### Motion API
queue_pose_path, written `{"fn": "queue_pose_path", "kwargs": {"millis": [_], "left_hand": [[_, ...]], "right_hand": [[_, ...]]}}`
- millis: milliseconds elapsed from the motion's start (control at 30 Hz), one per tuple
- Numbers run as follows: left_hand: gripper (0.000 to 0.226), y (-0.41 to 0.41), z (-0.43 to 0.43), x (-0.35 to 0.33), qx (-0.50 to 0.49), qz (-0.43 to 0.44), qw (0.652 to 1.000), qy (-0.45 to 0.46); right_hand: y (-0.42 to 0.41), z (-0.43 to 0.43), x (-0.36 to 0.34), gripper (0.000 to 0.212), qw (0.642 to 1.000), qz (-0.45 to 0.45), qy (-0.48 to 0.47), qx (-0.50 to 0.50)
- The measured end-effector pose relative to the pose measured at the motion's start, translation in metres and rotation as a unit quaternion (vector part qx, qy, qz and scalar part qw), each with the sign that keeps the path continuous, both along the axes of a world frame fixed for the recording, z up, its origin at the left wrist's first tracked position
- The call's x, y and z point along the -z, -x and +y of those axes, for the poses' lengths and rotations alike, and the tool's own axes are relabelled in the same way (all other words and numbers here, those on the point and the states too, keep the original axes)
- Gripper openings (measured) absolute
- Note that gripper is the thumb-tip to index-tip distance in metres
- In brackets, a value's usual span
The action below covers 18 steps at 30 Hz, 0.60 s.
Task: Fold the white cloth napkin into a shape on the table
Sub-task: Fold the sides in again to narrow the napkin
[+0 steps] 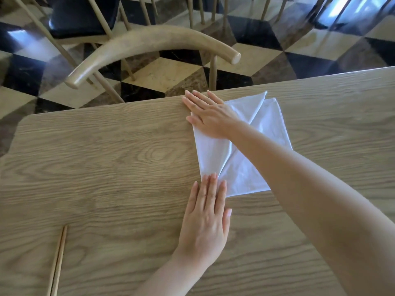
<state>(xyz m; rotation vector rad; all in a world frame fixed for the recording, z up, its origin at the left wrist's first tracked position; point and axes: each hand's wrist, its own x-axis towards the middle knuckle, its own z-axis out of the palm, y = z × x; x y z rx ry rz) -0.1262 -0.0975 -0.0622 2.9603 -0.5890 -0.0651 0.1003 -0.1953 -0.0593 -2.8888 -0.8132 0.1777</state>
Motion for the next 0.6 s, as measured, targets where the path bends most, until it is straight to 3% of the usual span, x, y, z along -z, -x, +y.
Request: {"fn": "queue_pose_path", "kwargs": {"millis": [100,200,300,433,533,600], "left_hand": [[0.051,-0.004,0.007,-0.010,0.025,0.014,0.998,0.062],[0.052,-0.021,0.020,-0.027,-0.032,0.038,0.975,0.216],[0.040,-0.052,0.035,-0.031,-0.013,0.031,0.950,0.310],[0.045,-0.078,0.045,-0.015,0.172,-0.055,0.969,0.171],[0.040,-0.077,0.050,-0.006,0.266,-0.112,0.954,0.079],[0.038,-0.078,0.054,-0.005,0.309,-0.144,0.939,0.049]], "right_hand": [[0.005,0.002,-0.011,0.057,0.997,0.032,-0.056,0.037],[0.053,-0.009,-0.029,0.058,0.986,0.038,-0.157,0.042],[0.133,-0.027,-0.038,0.064,0.984,0.073,-0.150,0.055],[0.203,-0.049,-0.015,0.071,0.995,0.036,-0.050,0.079],[0.211,-0.052,-0.006,0.069,0.995,0.007,-0.057,0.080],[0.208,-0.051,-0.008,0.057,0.994,-0.041,-0.067,0.078]]}}
